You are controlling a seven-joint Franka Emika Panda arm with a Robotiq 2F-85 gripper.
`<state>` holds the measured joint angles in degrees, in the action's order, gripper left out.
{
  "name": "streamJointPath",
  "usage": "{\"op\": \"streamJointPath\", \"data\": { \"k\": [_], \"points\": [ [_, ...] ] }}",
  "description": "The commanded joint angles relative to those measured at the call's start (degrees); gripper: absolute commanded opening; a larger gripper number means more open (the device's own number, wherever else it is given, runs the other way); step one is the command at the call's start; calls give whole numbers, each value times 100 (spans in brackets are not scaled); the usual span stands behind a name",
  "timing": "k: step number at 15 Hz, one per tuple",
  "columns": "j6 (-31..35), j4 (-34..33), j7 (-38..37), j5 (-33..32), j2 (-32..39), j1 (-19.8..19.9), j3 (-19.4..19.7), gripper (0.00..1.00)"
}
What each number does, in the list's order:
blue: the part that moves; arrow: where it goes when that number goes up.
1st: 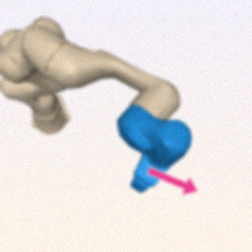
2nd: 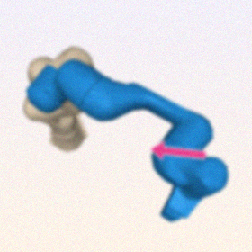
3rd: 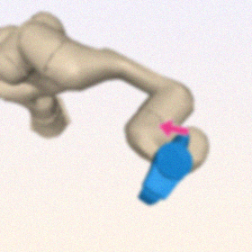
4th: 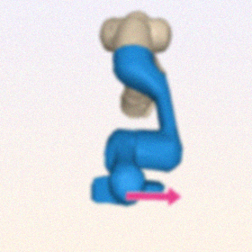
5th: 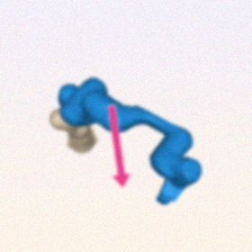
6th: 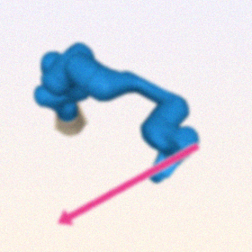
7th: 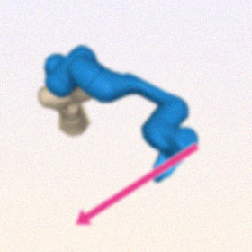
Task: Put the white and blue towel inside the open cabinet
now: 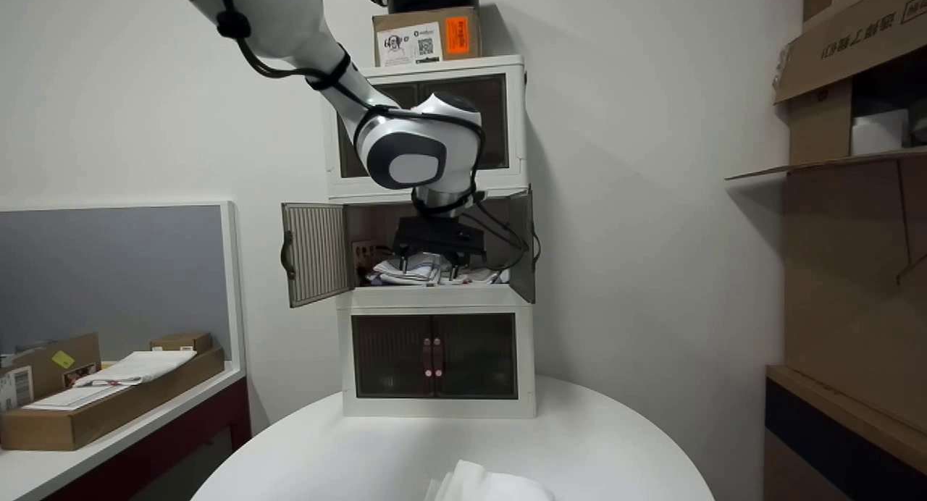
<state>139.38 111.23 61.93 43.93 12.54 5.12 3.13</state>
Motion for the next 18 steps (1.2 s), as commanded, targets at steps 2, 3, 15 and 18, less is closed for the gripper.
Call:
{"op": "streamJointPath", "data": {
  "k": [2, 3, 15, 18],
  "points": [
    [7, -2, -34, -47, 9, 118, -124, 100],
    [8, -2, -34, -48, 17, 119, -125, 100],
    [1656, 680, -307, -1032, -244, -193, -165, 100],
    [3069, 1179, -698, -1615, -255, -657, 40, 100]
  ]
}}
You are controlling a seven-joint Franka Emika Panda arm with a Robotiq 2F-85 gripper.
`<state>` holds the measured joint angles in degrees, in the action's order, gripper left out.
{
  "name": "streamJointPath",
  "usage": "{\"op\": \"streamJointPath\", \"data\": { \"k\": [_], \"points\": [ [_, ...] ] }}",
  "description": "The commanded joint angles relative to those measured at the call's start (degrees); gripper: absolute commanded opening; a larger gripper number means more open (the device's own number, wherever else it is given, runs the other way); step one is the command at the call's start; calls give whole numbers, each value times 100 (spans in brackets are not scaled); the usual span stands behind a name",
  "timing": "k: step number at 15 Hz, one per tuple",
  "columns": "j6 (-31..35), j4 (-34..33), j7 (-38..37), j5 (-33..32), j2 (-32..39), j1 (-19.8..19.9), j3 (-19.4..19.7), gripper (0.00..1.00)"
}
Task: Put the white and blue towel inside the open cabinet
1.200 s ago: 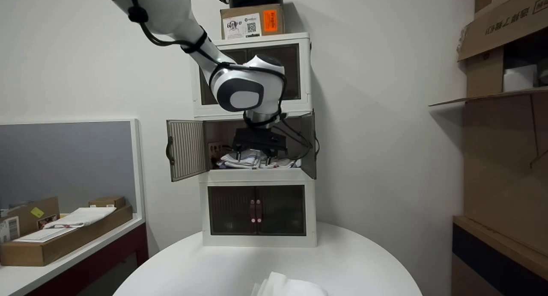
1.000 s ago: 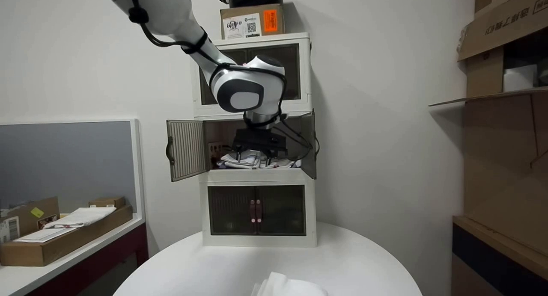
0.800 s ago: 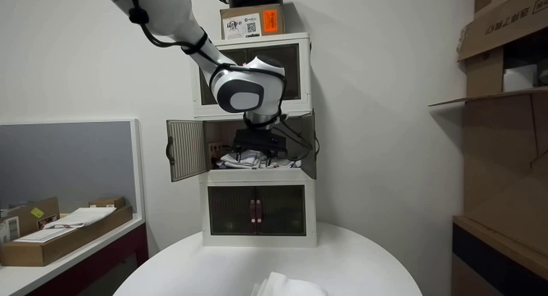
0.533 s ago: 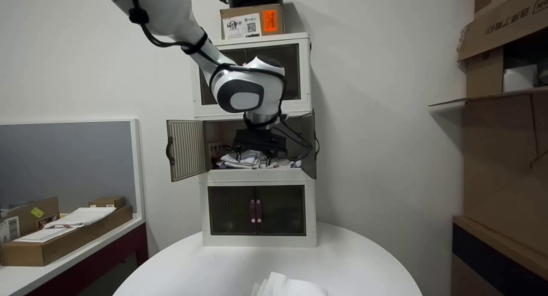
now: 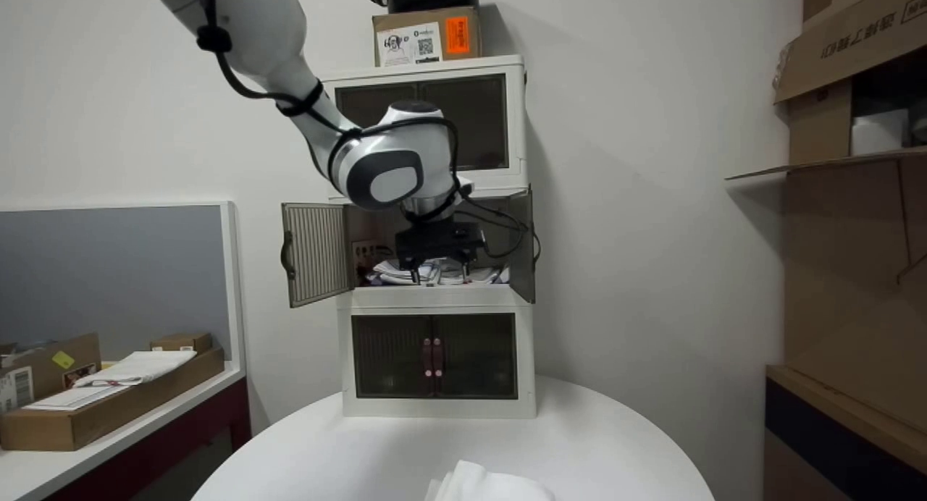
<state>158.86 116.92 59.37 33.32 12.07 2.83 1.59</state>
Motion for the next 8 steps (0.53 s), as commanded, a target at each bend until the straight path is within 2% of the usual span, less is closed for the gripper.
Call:
{"op": "streamJointPath", "data": {
  "k": [1, 3, 4, 5, 6, 7, 8],
  "points": [
    [1607, 813, -763, -859, -201, -660, 359, 100],
    [2558, 1238, -1603, -1646, -103, -1227, 933, 100],
    [2948, 1406, -1978, -2006, -17, -1659, 1482, 100],
    [3224, 1484, -2138, -2231, 121, -1882, 1900, 100],
    [3409, 1487, -1939, -2095, 313, -2133, 2314, 100],
    [2971, 1365, -1830, -1924, 111, -1683, 1614, 100],
    [3050, 1438, -1834, -1931, 170, -1796, 1809, 100]
  ]
}}
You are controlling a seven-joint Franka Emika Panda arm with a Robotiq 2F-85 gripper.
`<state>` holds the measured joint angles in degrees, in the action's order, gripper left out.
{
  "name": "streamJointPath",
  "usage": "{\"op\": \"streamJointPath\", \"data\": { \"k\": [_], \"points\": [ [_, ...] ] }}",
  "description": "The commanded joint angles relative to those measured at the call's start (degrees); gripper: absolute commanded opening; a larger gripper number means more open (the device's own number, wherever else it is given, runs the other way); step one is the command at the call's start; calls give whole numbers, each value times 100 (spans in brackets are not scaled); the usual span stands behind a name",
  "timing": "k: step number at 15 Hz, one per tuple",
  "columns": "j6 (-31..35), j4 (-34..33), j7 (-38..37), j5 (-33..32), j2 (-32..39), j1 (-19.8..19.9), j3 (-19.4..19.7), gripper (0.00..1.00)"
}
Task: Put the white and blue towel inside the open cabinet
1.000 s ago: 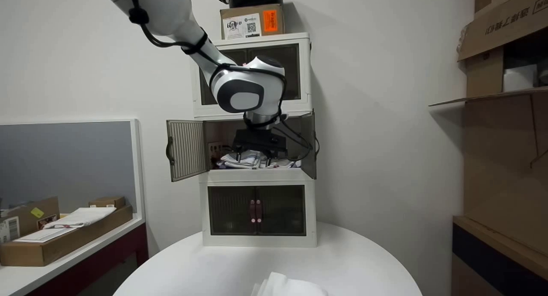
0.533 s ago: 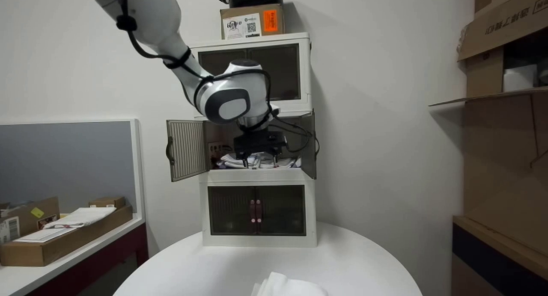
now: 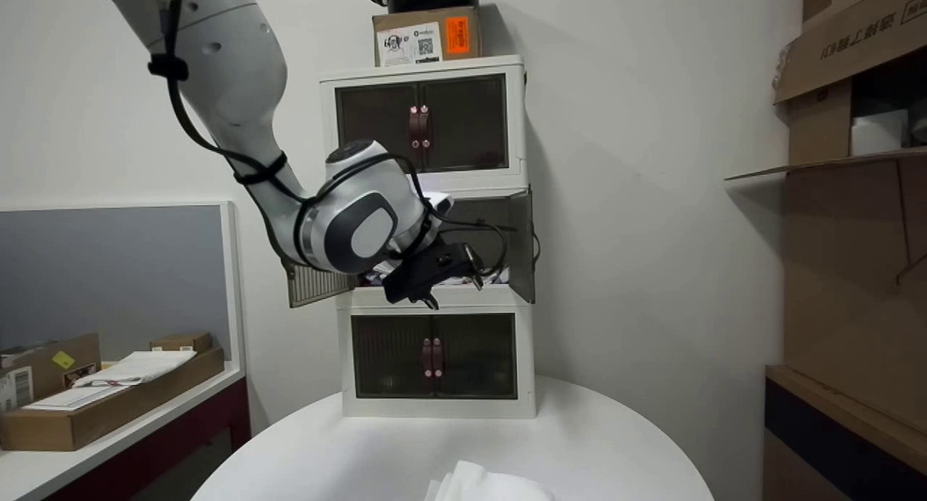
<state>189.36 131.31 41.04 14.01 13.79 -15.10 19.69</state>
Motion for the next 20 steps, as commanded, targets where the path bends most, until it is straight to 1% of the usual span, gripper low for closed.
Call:
{"op": "streamJointPath", "data": {
  "k": [1, 4, 11, 12, 13, 14, 15, 18, 20],
  "points": [
    [-4, -5, 0, 0, 16, 47, -39, 100],
    [-6, -37, 0, 1, -4, 64, -149, 100],
    [-6, -40, 0, 1, -4, 70, -155, 100],
    [53, -144, 10, 75, 176, -219, 234, 100],
    [-426, -294, -106, 274, 314, -598, 733, 100],
    [-726, -389, -254, 362, 506, -1017, 1277, 100],
    [-950, -458, -525, 290, 688, -1316, 1660, 100],
    [-1874, -689, -1802, -52, 1199, -2556, 2989, 100],
    [-2618, -935, -2573, -77, 1584, -3379, 3732, 100]
  ]
}}
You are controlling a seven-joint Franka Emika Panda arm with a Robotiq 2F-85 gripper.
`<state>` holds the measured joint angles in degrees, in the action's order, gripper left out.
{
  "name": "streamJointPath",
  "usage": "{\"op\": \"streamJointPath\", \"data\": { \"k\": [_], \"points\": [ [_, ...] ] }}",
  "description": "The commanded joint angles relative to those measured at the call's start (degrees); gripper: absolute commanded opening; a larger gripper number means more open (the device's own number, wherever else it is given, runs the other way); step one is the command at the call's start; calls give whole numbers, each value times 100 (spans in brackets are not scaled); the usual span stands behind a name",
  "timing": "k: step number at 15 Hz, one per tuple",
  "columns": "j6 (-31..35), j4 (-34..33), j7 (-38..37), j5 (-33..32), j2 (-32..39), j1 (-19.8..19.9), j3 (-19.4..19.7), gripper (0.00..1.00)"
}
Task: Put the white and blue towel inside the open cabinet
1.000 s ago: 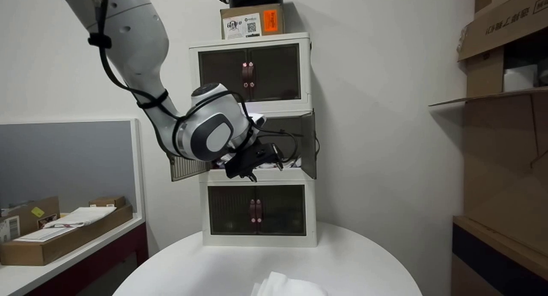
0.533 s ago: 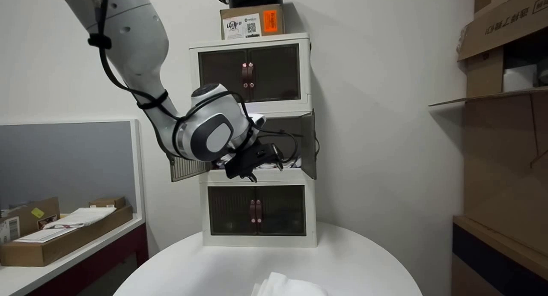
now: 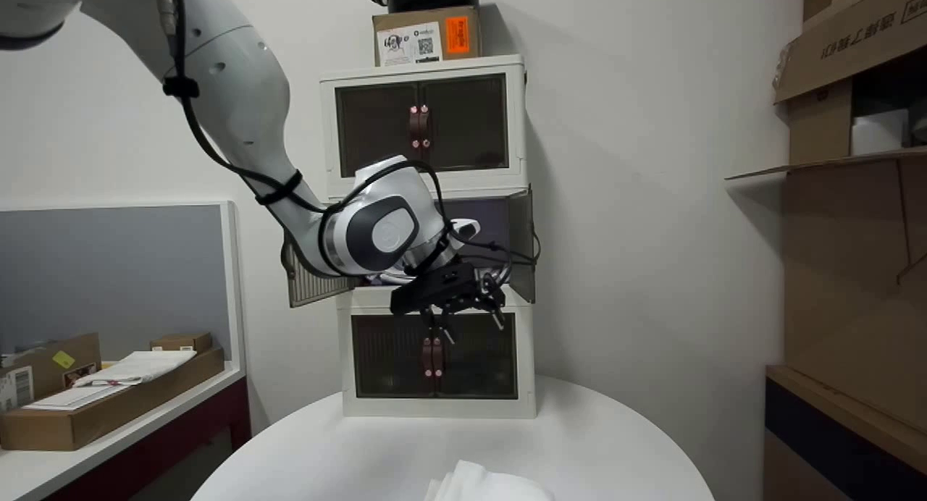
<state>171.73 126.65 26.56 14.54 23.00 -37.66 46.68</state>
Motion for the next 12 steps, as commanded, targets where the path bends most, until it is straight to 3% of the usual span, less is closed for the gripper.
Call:
{"op": "streamJointPath", "data": {
  "k": [1, 3, 7, 8, 9, 12],
  "points": [
    [-1315, -576, -1519, -131, 782, -1559, 1375, 100],
    [-2278, -702, -2312, -254, 920, -2432, 2020, 100],
    [-4055, -1104, -3516, -233, 742, -3184, 2431, 100],
    [-4193, -1135, -4227, -916, 126, -2859, 1992, 100],
    [-4338, -1197, -4496, -957, -31, -2778, 1874, 100],
    [-3914, -1063, -5046, -1103, -685, -2367, 1449, 100]
  ]
}}
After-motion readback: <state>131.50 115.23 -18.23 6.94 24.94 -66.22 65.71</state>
